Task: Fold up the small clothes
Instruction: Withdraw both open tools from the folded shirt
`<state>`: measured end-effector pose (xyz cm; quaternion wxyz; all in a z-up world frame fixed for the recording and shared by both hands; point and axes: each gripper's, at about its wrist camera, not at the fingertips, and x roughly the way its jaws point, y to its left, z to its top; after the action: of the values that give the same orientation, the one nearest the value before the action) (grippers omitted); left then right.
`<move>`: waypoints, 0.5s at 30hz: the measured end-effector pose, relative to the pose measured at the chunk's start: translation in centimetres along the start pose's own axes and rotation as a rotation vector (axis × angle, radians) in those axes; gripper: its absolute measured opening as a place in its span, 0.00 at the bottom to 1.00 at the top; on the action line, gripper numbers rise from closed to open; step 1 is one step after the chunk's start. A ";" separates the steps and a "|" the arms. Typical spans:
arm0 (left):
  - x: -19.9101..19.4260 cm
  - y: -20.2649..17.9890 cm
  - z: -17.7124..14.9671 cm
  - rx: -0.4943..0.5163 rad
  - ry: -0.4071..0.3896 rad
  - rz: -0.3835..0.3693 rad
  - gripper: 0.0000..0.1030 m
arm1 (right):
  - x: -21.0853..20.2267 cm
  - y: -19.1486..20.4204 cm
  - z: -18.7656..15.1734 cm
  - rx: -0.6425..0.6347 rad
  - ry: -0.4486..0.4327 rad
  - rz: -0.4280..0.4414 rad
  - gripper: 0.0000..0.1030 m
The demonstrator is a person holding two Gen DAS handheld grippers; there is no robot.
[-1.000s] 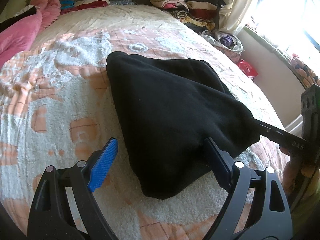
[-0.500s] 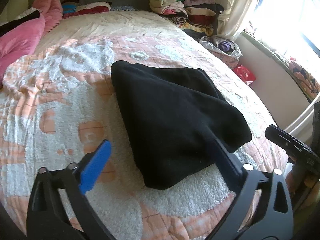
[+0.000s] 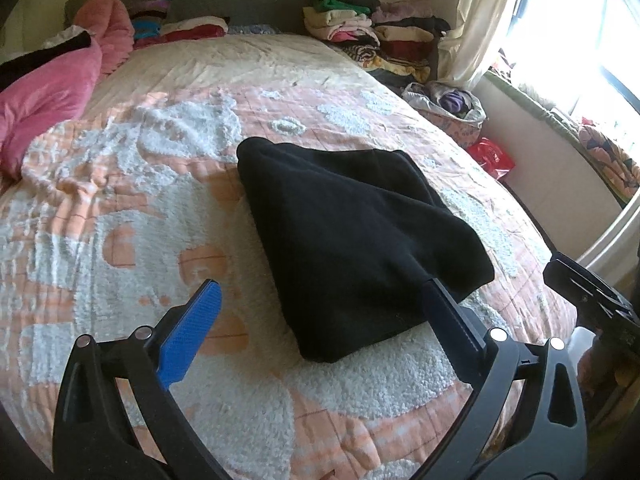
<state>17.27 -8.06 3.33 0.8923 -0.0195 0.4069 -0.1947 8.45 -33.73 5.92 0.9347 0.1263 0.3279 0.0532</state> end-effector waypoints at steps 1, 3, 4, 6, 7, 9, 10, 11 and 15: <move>-0.3 0.0 -0.1 0.000 -0.005 -0.001 0.91 | -0.3 0.2 0.0 -0.004 -0.009 -0.002 0.96; -1.0 -0.1 -0.2 0.003 -0.022 -0.001 0.91 | -1.3 0.7 -0.2 -0.020 -0.037 -0.009 0.96; -1.2 -0.1 -0.3 0.006 -0.029 0.001 0.91 | -1.7 0.9 -0.3 -0.024 -0.047 -0.013 0.96; -2.0 -0.2 -0.5 0.014 -0.048 0.005 0.91 | -2.7 1.4 -0.6 -0.040 -0.082 -0.026 0.96; -2.5 -0.3 -0.6 0.016 -0.061 0.006 0.91 | -3.0 1.6 -0.7 -0.046 -0.093 -0.031 0.96; -3.4 -0.3 -1.1 0.015 -0.083 0.000 0.91 | -4.0 2.2 -1.2 -0.070 -0.125 -0.054 0.96; -3.6 -0.3 -1.2 0.017 -0.089 -0.001 0.91 | -4.3 2.3 -1.3 -0.077 -0.134 -0.061 0.96; -4.0 -0.3 -1.5 0.021 -0.094 -0.001 0.91 | -4.7 2.6 -1.7 -0.092 -0.151 -0.075 0.96; -5.4 -0.3 -2.7 0.037 -0.121 0.020 0.91 | -5.9 3.3 -2.6 -0.115 -0.181 -0.092 0.96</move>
<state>12.05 -6.04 5.46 0.9174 -0.0107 0.3485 -0.1920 2.19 -31.05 8.37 0.9677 0.0618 0.2438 0.0174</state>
